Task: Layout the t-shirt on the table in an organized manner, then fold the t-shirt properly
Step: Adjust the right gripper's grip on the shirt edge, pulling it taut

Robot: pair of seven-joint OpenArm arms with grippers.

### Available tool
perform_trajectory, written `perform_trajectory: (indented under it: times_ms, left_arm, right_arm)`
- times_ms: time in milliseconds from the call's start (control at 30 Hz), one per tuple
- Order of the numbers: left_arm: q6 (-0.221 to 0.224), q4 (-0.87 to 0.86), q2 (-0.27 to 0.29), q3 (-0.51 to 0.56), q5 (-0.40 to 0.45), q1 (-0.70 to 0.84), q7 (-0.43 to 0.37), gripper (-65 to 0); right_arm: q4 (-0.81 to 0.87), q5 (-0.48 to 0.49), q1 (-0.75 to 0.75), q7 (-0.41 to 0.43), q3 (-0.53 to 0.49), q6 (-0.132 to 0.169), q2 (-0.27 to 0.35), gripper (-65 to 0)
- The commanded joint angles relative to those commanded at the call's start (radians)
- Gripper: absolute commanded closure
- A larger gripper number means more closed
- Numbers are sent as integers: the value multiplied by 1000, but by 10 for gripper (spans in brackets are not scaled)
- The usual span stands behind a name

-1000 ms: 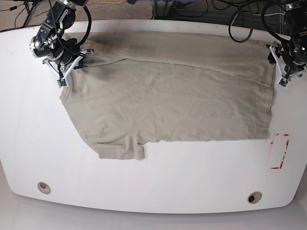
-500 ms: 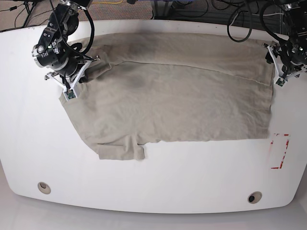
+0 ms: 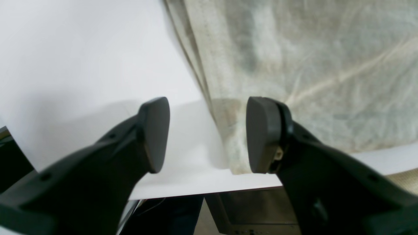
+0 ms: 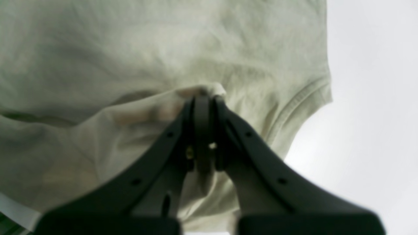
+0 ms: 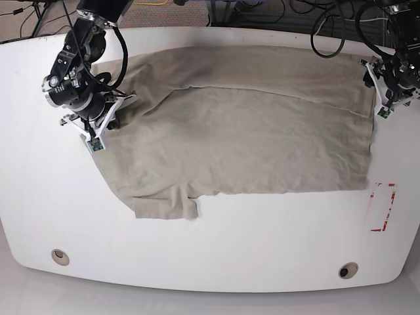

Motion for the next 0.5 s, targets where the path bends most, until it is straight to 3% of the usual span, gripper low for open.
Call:
perform_trajectory:
  times_ms: [300,433,500]
  left_arm:
    - [0,0,0,0,0,0,0,-346]
    - [0,0,0,0,2,0,0,-346]
    - [0,0,0,0,2,0,0,-346]
  right_arm:
    - [-115,-2,8,83,0,0,31,-27]
    - [-144,-3,21,92,2,0,34,-170]
    - [-144,-3,26,94,3,0,48,-284]
